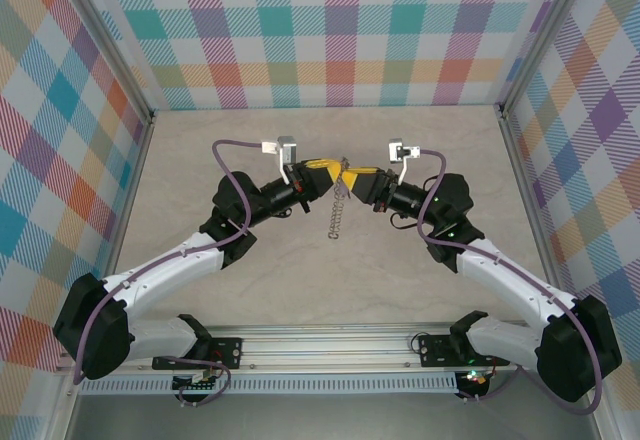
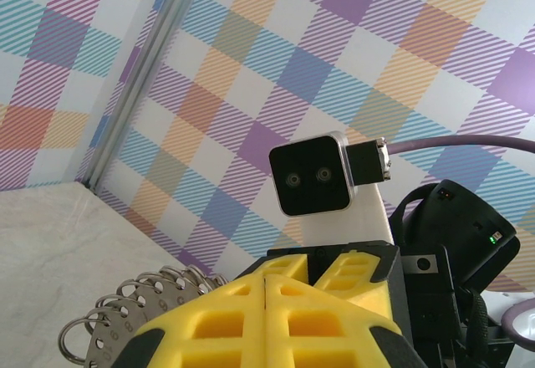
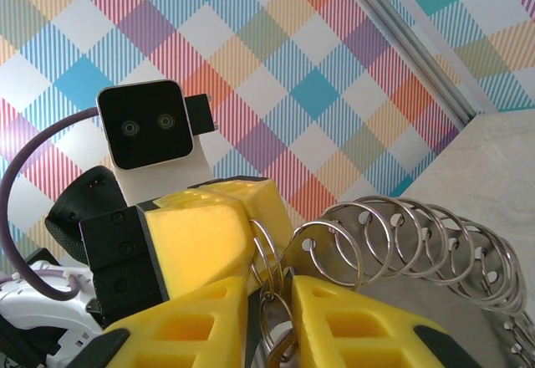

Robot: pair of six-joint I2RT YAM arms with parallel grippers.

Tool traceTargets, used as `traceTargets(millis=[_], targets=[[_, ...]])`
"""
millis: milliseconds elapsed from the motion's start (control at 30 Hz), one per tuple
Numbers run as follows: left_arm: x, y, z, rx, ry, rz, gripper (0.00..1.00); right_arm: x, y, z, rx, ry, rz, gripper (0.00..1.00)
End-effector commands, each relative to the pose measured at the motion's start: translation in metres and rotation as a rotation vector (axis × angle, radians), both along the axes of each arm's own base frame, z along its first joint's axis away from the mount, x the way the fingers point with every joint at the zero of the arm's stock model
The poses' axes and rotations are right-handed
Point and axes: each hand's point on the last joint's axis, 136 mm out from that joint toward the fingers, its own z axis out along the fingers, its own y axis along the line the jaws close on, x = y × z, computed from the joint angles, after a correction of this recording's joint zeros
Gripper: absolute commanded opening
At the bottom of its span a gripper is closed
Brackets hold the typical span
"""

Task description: Put the keys on the keyring

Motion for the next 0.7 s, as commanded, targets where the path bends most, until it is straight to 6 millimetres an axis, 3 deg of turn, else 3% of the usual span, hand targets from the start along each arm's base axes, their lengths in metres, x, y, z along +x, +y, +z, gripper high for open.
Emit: traceTargets(millis=[0,367,667], targets=[[-0.0107,0.0014,0.0320,-0.075,-0.077,-0.026,0.00,-0.0023,0.0010,0.0169,0.038,-0.045,0.005,0.21],[-0.0115,0.0028,0.0276,-0.075,-0.069,-0.025,0.00,0.0018,0.0018,0.0221,0.062,-0.041,-0.001,0.24],[-0.0108,0.0033,0.0237,-0.071,-0.063,-0.020,0.00,0.0021,0.0012,0.0222,0.064,-0.038,-0.006,0.11]])
